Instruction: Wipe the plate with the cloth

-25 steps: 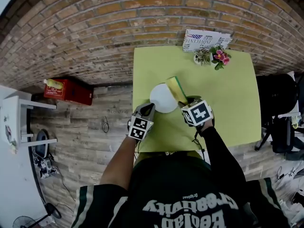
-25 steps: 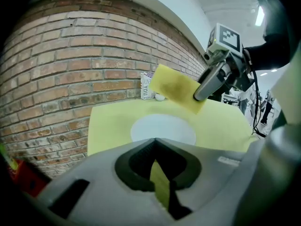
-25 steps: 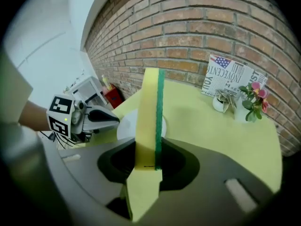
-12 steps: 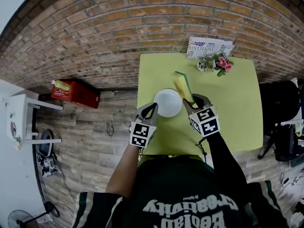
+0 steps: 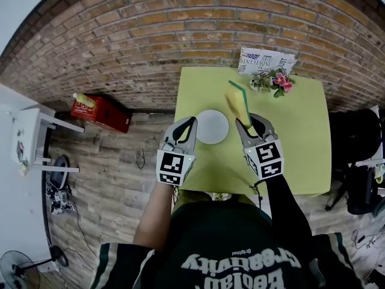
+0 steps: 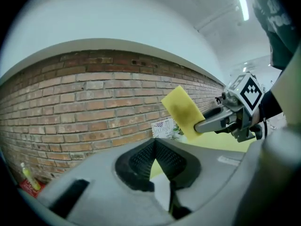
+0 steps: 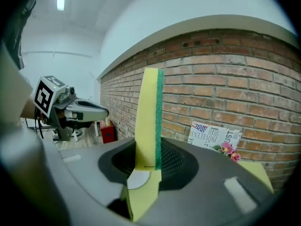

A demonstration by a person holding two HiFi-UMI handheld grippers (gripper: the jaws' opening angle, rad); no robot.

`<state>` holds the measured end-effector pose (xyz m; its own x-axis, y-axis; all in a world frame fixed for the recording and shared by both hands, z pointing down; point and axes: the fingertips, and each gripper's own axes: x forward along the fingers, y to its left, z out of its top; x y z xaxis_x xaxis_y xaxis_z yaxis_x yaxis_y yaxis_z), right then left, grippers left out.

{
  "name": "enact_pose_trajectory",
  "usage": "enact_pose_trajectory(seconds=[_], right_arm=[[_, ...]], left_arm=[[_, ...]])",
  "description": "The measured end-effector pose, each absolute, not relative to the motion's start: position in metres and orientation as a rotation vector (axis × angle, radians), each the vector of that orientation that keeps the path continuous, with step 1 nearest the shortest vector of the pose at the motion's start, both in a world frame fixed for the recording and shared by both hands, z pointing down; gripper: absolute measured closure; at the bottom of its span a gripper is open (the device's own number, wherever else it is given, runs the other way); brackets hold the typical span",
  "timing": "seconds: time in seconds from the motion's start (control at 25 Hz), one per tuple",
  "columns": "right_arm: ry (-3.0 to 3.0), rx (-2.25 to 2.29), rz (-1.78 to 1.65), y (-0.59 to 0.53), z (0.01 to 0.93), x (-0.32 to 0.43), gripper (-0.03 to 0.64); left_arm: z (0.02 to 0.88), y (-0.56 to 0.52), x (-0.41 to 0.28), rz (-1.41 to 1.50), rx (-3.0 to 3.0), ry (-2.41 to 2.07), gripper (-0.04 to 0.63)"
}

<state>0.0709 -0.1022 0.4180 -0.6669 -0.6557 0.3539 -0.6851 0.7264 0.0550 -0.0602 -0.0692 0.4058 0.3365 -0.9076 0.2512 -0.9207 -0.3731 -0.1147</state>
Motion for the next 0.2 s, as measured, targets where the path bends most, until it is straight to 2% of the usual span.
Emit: enact_pose_trajectory(seconds=[0.2], right_arm=[[-2.622,1.100,0.066,-0.094,0.393,0.091,0.495]], left_arm=[[0.363,-0.059,-0.037,0.350,2.606,-1.762,0.588]])
